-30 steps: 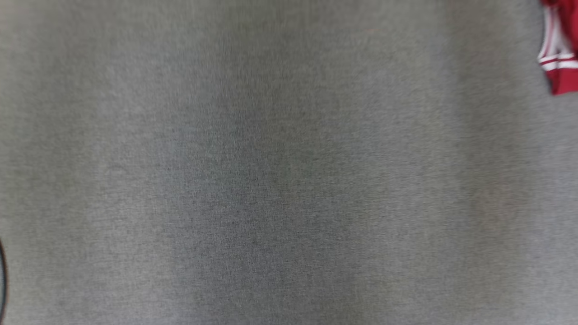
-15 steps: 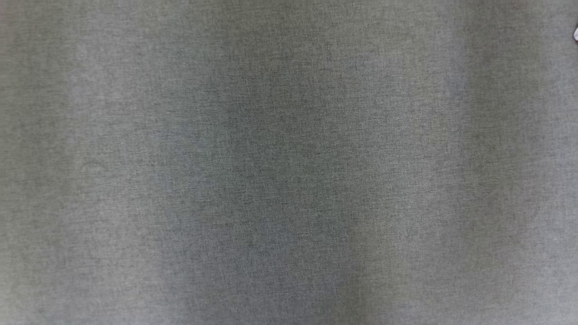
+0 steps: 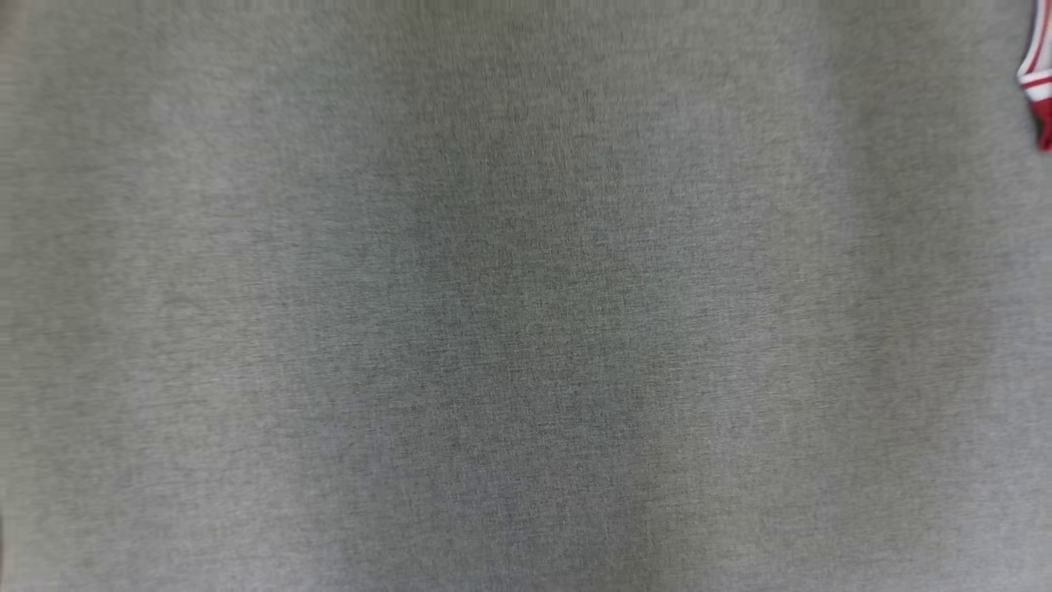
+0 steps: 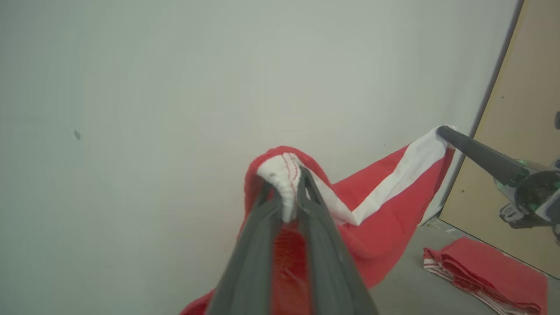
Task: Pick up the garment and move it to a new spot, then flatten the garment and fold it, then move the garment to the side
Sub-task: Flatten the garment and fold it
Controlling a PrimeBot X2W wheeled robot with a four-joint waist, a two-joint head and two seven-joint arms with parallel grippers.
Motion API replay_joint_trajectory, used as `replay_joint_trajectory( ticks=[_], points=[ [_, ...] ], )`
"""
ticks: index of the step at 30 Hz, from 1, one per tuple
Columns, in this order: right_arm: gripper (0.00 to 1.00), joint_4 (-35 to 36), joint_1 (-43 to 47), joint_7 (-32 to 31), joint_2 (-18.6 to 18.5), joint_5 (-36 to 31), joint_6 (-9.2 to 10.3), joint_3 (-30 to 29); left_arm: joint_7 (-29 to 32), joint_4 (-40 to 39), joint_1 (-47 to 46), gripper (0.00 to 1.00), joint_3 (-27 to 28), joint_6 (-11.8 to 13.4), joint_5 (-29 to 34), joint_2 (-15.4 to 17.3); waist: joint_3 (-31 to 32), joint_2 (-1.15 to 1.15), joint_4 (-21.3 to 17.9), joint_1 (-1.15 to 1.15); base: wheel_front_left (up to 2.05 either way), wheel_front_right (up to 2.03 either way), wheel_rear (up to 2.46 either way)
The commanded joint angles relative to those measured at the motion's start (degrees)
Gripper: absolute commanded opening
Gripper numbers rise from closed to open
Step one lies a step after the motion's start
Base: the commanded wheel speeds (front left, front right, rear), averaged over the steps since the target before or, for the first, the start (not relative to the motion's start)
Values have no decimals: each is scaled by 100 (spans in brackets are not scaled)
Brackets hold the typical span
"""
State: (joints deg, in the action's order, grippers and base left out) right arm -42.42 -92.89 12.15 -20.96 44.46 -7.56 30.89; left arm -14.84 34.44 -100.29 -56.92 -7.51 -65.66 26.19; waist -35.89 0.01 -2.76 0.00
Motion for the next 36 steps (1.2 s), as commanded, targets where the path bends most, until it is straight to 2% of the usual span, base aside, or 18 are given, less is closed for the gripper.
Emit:
replay_joint_trajectory(
  ticks=[1, 6, 11, 15, 20, 22, 26, 31, 36],
  points=[
    [0, 102, 136, 44, -95, 90, 18, 23, -30, -94, 163, 0, 4, 10, 79, 68, 251, -1, 57, 0, 0, 0, 0],
    [0, 979, 1497, 158, -560, 518, 18, 242, -28, -925, 1610, 0, 755, 35, 502, 289, 581, -1, 88, 0, 0, 0, 0],
    [0, 1782, 2973, 245, -842, 830, 17, 177, -29, -1819, 3285, 0, 1504, 323, 1077, 378, 843, -1, 62, 0, 0, 0, 0],
    [0, 2336, 4125, 274, -903, 847, 17, 66, -27, -2450, 4670, 0, 1972, 505, 1520, 394, 1057, -1, 13, 0, 0, 0, 0],
    [0, 2760, 5445, 293, -800, 834, 18, -107, -28, -3127, 6273, 0, 2543, 673, 1923, 265, 1380, -1, -67, 0, 0, 0, 0],
    [0, 2864, 5899, 293, -787, 784, 18, -191, -29, -3303, 6835, 0, 2755, 684, 2063, 192, 1485, -1, -89, 0, 0, 0, 0],
    [0, 3015, 6790, 245, -730, 765, 18, -460, -29, -3485, 7776, 0, 3126, 608, 2242, -159, 1697, -1, -51, 0, 0, 0, 0],
    [0, 3224, 7831, 168, -597, 693, 18, -871, -29, -3433, 8613, 0, 3277, 400, 2606, -564, 1934, -1, 43, 0, 0, 0, 0],
    [0, 3405, 8615, 62, -417, 537, 18, -1175, -29, -3270, 9143, 0, 3290, 291, 2891, -727, 2134, -1, 105, 0, 0, 0, 0]
  ],
)
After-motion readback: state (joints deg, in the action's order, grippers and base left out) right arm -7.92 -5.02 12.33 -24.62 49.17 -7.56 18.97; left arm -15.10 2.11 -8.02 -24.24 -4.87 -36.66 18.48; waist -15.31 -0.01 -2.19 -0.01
